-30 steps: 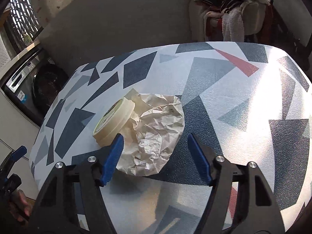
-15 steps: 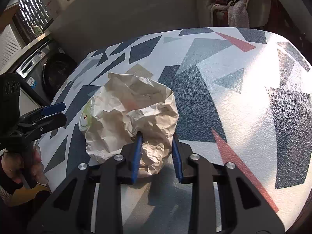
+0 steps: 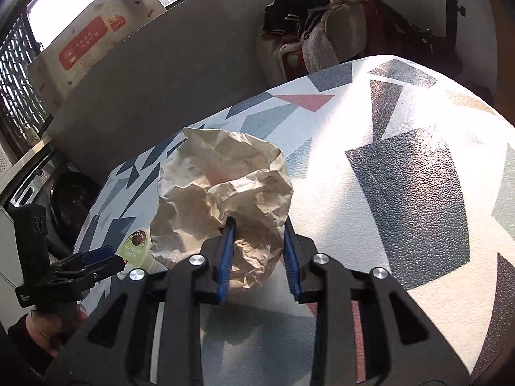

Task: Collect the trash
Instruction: 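Grasp the green 'YEAH YOGURT' lid with the left tool while the right holds the paper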

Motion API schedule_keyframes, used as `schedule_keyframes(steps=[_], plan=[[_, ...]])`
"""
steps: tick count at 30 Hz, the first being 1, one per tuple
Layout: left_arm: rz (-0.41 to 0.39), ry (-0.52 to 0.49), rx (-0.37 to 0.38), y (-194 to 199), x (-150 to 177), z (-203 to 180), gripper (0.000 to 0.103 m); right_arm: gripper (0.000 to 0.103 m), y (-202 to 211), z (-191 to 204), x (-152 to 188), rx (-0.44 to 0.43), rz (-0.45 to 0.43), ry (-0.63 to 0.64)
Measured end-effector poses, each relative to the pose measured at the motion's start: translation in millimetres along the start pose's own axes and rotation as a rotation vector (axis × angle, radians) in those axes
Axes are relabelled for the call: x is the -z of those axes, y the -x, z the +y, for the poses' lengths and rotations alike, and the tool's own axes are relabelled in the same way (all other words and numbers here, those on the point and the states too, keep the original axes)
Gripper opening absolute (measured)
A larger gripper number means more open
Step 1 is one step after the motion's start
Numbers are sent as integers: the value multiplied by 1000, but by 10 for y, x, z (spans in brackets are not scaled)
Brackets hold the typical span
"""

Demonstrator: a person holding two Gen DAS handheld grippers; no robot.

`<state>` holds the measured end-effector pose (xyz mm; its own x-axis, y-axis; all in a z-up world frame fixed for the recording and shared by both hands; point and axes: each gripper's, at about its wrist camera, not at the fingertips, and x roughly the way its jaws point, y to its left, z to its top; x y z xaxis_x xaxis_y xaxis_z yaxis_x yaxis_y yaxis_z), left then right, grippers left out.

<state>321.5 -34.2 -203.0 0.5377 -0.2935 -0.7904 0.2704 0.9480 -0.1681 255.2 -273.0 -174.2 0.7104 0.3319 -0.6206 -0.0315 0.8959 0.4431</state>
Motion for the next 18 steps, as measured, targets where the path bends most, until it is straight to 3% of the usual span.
schedule_keyframes(steps=[5,9,12,18], plan=[[39,-82,-87,-147,-30,-154,97,31,-42,86,9,-6,23,59],[70,-43,-106,-255,-51,-98,97,31,-57,96,12,-17,29,66],[36,-20,-140,-225,-33,-40,82,31,-53,84,17,-23,30,61],[-6,5,-88,3,-2,-8,82,31,-83,114,12,-24,40,83]])
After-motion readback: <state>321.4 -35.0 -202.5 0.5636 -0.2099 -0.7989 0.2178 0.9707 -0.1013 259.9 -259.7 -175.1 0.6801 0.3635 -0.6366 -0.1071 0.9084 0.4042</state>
